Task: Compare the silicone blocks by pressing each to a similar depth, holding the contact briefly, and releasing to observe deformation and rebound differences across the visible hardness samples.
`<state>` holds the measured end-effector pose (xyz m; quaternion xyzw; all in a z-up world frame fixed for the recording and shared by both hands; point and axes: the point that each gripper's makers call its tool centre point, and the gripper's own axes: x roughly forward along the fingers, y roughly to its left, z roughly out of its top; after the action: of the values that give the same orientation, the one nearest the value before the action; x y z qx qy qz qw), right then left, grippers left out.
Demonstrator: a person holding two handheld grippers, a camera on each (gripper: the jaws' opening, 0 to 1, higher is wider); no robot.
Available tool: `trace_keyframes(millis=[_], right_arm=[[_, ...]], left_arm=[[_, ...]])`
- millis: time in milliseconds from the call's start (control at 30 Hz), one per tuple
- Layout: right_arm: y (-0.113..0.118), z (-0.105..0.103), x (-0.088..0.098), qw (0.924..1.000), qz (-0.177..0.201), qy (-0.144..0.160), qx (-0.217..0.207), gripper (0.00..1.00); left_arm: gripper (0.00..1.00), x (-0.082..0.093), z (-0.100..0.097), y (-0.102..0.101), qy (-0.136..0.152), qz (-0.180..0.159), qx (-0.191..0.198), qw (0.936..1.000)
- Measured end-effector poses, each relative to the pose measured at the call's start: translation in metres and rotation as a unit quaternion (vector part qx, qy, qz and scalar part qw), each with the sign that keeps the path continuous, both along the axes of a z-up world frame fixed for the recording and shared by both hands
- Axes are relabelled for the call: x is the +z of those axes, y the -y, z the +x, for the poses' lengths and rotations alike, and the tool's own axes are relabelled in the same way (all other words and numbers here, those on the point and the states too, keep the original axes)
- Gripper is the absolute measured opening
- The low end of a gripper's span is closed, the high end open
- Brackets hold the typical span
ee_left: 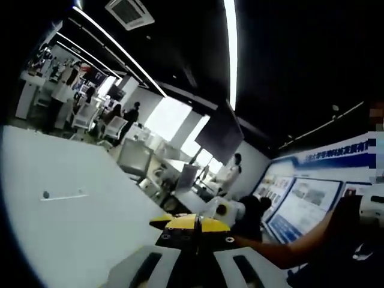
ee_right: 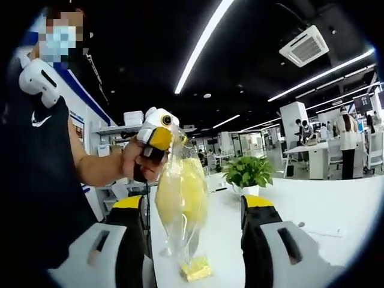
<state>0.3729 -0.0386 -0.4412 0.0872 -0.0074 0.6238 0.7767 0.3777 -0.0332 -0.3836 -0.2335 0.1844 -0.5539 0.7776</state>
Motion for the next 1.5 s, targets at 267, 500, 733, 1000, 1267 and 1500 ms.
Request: trace_keyframes(millis=[267,500,733,1000,1267,1500], right_arm=[[-0.008,-0.005,-0.003,0.9999,-0.008,-0.001,0.013,0.45],[-0.015,-0.006,0.002,0.9998,-0.004,0.0,0.021,0.34],[-0.027,-0.011,0.002,0.9995,-0.01,0.007,0.03,0.27],[-0.033,-0.012,-0.002,0.9986,-0.026,-0.012,0.044,0.2],[-0.034,-0.008,-0.007,0.9976,-0.037,-0.031,0.05,0.15],[-0.033,-0.006,-0.016,0.9948,-0.056,-0.062,0.058,0.1]], left_arm=[[0.0,0.002,-0.003,-0.003,0.003,-0.005,-0.005,1.0],[0.0,0.002,-0.003,-0.009,0.002,-0.017,0.0,0.9999],[0.0,0.002,-0.004,-0.02,-0.001,-0.02,0.007,0.9998],[0.0,-0.001,-0.004,-0.025,0.002,-0.018,0.012,0.9998],[0.0,-0.006,0.001,-0.027,0.011,-0.003,0.01,0.9999],[0.0,-0.013,0.003,-0.025,0.034,0.024,-0.001,0.9991]])
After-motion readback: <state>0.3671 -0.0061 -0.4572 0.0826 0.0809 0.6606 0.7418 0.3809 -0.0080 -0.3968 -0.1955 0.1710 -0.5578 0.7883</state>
